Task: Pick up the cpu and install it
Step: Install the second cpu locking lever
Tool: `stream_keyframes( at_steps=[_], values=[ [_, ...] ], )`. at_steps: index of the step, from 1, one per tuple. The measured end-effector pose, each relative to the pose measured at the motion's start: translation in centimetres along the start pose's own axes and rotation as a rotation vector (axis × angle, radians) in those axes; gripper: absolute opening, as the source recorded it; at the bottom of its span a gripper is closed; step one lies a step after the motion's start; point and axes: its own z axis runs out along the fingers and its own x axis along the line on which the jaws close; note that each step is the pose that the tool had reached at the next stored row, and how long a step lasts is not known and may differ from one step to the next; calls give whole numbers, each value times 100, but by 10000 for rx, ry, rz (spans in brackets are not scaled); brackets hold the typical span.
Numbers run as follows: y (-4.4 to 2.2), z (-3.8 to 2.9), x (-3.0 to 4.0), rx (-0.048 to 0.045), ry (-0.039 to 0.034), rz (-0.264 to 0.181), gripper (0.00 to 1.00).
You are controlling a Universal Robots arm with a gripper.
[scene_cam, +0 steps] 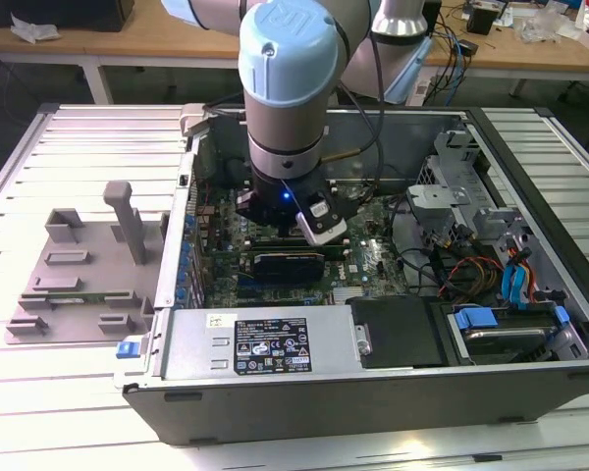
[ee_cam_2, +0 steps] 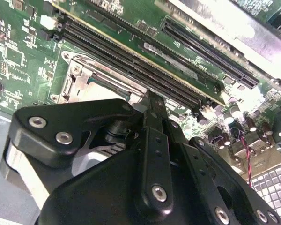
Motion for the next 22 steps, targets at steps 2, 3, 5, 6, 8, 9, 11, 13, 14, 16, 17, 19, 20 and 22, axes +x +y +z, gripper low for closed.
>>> stream_keyframes(
  at_steps=[2, 3, 5, 6, 8, 9, 11, 13, 14, 16, 17, 19, 20, 22],
  values=[
    [-16, -1, 0, -1, 0, 0, 11],
    [-18, 2, 1, -1, 0, 1, 11],
    [-23, 22, 8, -53, 1, 1, 11],
    [-27, 32, 13, -104, 2, 2, 11],
    [-32, 52, 25, -252, 1, 10, 11],
    [-33, 57, 30, -400, 1, 17, 11],
    [-40, 88, 39, -596, 0, 22, 11],
    [-49, 121, 42, -614, 1, 22, 11],
    [-53, 138, 44, -640, 1, 25, 11],
    [-53, 140, 44, -704, 1, 29, 11],
    [-53, 140, 43, -795, 0, 31, 11],
    [-54, 143, 47, -857, 1, 33, 11],
    [-56, 153, 54, -876, -1, 33, 11],
    [-62, 174, 77, -906, 3, 35, 11]
  ],
)
